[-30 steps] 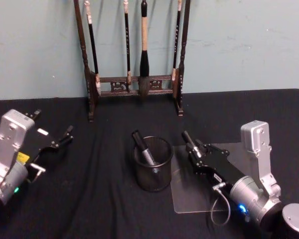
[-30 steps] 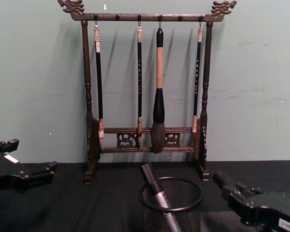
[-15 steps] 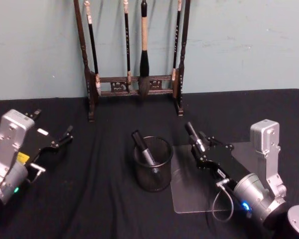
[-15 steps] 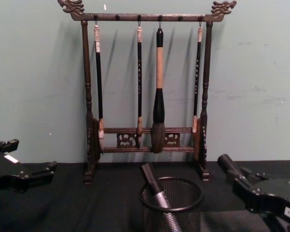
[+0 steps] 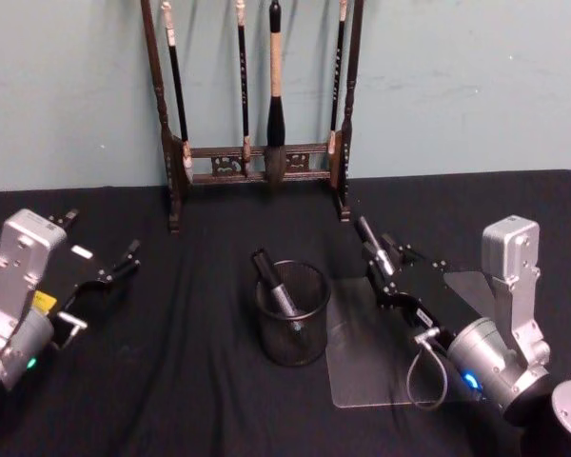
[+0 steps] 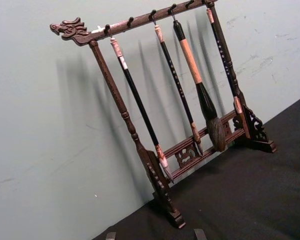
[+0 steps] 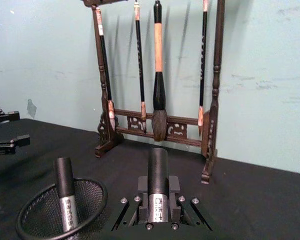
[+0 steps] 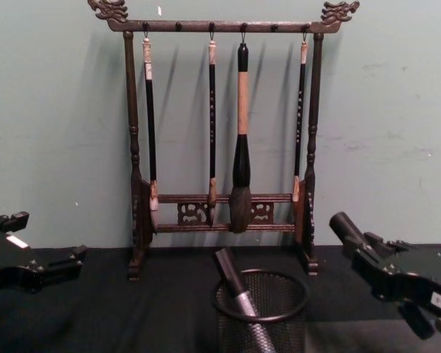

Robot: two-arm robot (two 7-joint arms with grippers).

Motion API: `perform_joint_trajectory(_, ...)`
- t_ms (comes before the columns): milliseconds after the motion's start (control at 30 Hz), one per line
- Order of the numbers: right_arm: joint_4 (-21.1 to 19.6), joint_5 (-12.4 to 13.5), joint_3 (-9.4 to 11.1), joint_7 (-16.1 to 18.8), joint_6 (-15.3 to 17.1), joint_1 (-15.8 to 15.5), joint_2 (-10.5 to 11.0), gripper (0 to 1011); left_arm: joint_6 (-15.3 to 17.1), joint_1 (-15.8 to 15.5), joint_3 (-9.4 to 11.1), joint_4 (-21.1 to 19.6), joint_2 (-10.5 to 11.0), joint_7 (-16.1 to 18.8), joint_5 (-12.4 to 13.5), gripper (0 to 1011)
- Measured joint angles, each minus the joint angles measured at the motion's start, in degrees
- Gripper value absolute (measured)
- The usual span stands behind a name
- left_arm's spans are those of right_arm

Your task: Pick up the water-based marker from the table and place it into the pen holder.

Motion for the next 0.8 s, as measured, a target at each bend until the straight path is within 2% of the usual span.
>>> perform_joint_trajectory(800, 4.75, -1.01, -3.31, 2.00, -1.54, 6.63, -1.51, 241, 0.00, 0.00, 0.00, 0.00, 0.00, 0.00, 0.00, 1009)
